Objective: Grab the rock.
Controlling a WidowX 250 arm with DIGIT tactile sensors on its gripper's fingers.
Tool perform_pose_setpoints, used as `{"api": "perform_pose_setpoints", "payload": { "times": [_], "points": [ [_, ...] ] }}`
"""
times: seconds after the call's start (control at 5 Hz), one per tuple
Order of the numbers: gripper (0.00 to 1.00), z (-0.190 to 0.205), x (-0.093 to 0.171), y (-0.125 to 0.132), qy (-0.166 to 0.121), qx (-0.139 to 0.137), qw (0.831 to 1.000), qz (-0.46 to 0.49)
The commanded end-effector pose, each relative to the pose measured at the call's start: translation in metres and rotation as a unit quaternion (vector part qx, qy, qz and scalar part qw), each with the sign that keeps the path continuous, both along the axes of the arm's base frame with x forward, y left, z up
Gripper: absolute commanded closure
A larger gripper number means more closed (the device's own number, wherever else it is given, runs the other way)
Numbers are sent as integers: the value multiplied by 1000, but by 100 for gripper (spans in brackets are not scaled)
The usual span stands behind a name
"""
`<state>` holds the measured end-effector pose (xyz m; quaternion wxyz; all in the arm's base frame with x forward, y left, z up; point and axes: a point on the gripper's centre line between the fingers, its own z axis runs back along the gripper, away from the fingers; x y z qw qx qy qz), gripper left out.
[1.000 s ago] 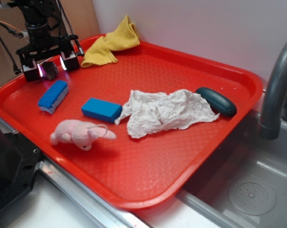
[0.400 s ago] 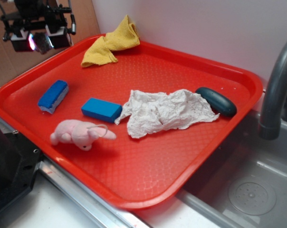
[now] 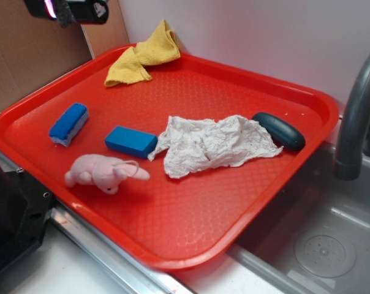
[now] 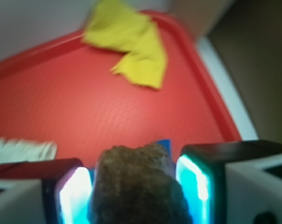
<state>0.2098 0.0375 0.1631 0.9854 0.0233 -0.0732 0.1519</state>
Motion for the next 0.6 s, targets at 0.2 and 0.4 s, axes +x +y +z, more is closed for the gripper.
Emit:
{"api": "perform_pose_setpoints", "payload": {
  "times": [0.2,0.4],
  "points": [
    [100,30,18,-8,28,-40,988,-147],
    [100,30,10,-4,32,-36,989,-142]
  ]
}}
